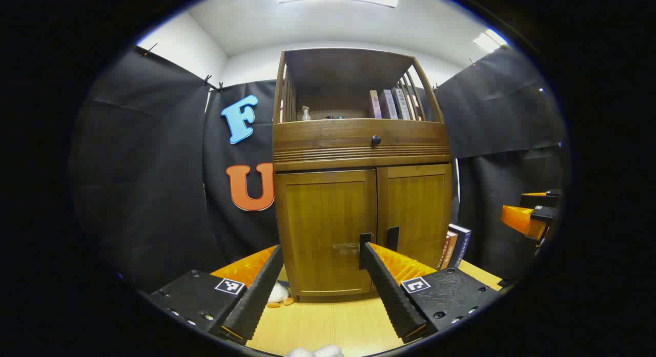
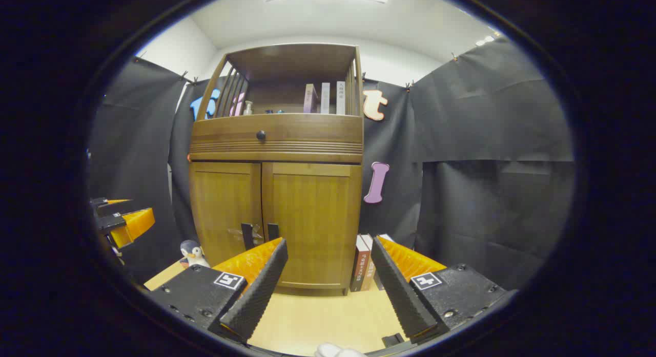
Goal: Open the right door of the double-door shoe cabinet with the right hand, and open the left door with the left hand.
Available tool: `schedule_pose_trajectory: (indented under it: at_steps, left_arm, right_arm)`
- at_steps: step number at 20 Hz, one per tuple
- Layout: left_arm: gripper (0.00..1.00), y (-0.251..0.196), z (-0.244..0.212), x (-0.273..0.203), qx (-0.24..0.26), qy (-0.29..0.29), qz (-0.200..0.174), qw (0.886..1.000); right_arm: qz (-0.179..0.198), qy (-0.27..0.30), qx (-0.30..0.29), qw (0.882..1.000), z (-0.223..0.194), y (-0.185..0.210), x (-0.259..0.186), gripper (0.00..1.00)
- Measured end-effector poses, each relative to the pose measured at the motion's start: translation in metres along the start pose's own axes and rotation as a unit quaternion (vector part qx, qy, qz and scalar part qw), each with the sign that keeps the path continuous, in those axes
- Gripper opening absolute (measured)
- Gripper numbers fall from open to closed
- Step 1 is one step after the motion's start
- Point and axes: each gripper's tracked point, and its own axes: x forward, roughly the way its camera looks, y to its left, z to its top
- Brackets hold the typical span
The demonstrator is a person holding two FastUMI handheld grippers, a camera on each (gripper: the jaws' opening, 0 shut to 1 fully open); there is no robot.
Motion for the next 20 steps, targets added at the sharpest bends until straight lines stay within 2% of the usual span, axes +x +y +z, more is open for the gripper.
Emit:
schedule_pose_trajectory:
  at_steps: [14, 20]
  left_arm:
    - [0.95, 0.013, -0.007, 0.002, -0.001, 0.005, 0.007, 1.0]
    - [0.95, 0.012, -0.015, -0.007, 0.001, 0.011, 0.007, 1.0]
  right_arm:
    - [0.011, 0.001, -0.005, 1.0, -0.005, 0.012, 0.022, 1.0]
    - [0.017, 0.011, -0.025, 0.999, -0.029, 0.022, 0.039, 1.0]
